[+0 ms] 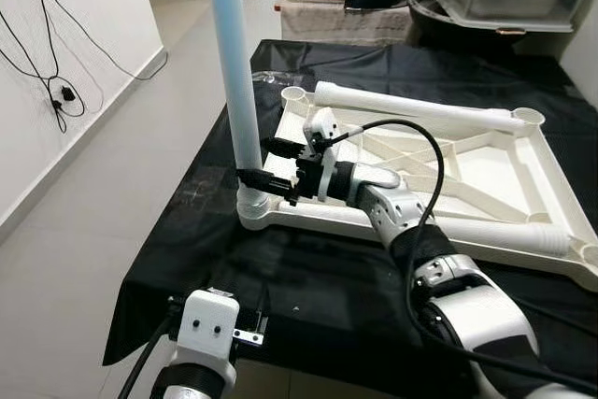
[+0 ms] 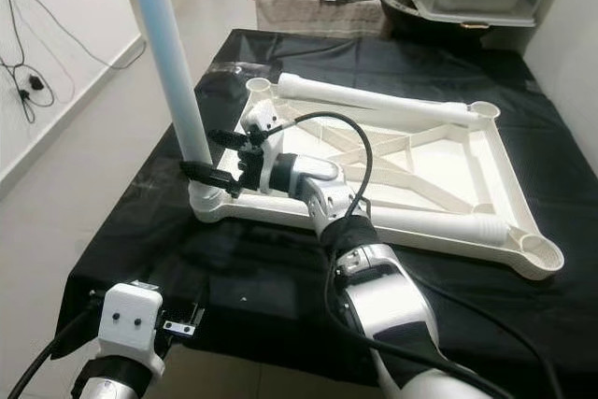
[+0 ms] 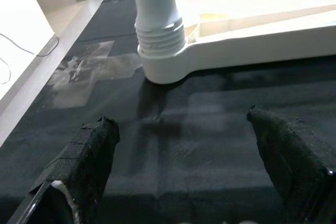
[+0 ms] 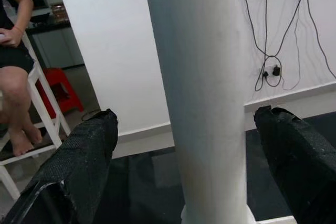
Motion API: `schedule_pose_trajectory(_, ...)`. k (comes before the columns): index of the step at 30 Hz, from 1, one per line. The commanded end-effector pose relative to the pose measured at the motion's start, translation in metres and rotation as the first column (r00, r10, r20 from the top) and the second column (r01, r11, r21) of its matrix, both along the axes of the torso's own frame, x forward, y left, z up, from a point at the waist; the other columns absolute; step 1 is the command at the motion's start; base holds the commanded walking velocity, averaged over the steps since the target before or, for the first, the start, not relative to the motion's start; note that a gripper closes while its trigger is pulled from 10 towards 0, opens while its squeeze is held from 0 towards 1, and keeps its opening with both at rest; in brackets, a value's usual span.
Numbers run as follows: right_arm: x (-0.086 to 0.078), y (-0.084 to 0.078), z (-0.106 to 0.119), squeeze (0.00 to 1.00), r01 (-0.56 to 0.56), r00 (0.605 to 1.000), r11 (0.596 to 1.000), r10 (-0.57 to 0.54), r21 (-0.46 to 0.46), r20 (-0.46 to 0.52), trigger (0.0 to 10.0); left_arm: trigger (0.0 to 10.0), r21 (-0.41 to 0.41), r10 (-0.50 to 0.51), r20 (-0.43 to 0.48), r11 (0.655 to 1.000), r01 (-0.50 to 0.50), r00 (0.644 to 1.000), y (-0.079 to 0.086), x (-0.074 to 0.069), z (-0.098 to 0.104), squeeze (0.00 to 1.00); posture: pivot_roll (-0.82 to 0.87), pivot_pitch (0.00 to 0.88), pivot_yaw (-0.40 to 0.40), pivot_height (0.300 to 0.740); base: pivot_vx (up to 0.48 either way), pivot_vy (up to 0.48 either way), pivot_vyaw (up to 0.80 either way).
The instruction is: Building children table
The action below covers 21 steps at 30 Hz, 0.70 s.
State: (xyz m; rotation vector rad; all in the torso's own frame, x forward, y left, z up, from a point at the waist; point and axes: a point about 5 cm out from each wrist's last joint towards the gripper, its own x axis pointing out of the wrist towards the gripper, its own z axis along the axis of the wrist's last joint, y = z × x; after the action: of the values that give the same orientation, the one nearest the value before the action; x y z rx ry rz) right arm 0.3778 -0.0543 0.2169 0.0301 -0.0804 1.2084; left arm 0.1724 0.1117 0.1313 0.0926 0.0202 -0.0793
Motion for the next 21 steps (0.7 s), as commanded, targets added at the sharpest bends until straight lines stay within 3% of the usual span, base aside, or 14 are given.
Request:
schedule_pose_trajectory(1,0.002,0.007,0.009,0.0,0.004,0.999,1.0,-0.005,0.015,0.034,10.0,10.0,-0.021,-0.035,0.0,0.999,0.035,0.999,-0.012,-0.005,0.004,0.0,0.07,0.161,-0.038,0.74,0.0,0.0,0.0)
schedule_pose_trajectory(21,0.002,0.034,0.023,0.0,0.02,0.997,0.999,-0.023,0.036,0.08,10.0,10.0,-0.027,-0.041,-0.001,0.999,0.041,0.999,-0.016,-0.007,0.005,0.0,0.07,0.171,-0.045,0.74,0.0,0.0,0.0)
